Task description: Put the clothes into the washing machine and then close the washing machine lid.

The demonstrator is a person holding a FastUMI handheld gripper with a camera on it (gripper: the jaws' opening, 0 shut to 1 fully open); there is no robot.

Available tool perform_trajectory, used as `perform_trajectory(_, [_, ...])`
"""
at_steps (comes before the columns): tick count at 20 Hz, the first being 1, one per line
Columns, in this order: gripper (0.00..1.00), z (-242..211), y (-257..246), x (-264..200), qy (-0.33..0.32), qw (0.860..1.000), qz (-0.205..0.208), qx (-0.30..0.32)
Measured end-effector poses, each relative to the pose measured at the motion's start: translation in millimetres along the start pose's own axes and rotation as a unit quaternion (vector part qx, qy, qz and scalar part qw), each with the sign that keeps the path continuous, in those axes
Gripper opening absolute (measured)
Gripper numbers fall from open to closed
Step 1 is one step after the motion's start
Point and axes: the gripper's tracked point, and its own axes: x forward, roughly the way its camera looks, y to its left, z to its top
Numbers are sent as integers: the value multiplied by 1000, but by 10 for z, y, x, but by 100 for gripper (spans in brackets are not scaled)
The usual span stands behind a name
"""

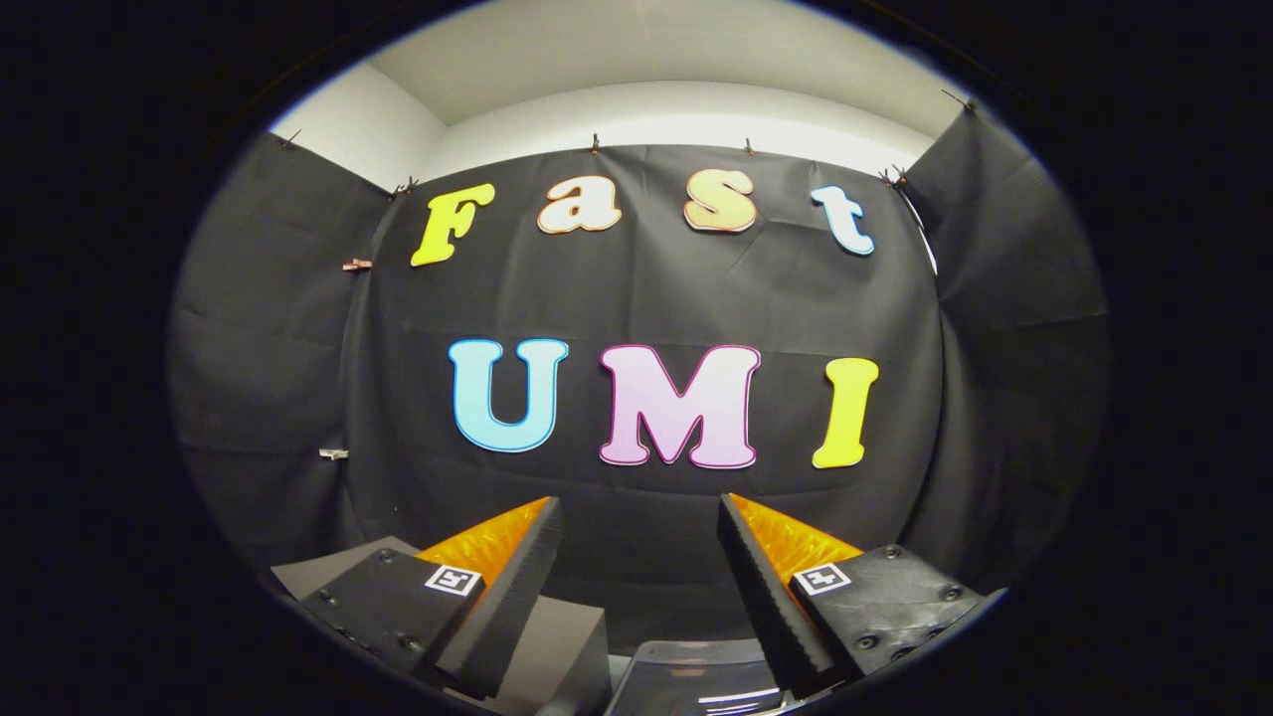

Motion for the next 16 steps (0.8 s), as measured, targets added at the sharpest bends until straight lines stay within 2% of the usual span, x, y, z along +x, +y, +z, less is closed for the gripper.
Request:
perform_trajectory(9, [98, -89, -32, 108, 19, 999, -23, -16])
perform_trajectory(16, [98, -75, -57, 95, 17, 999, -29, -5])
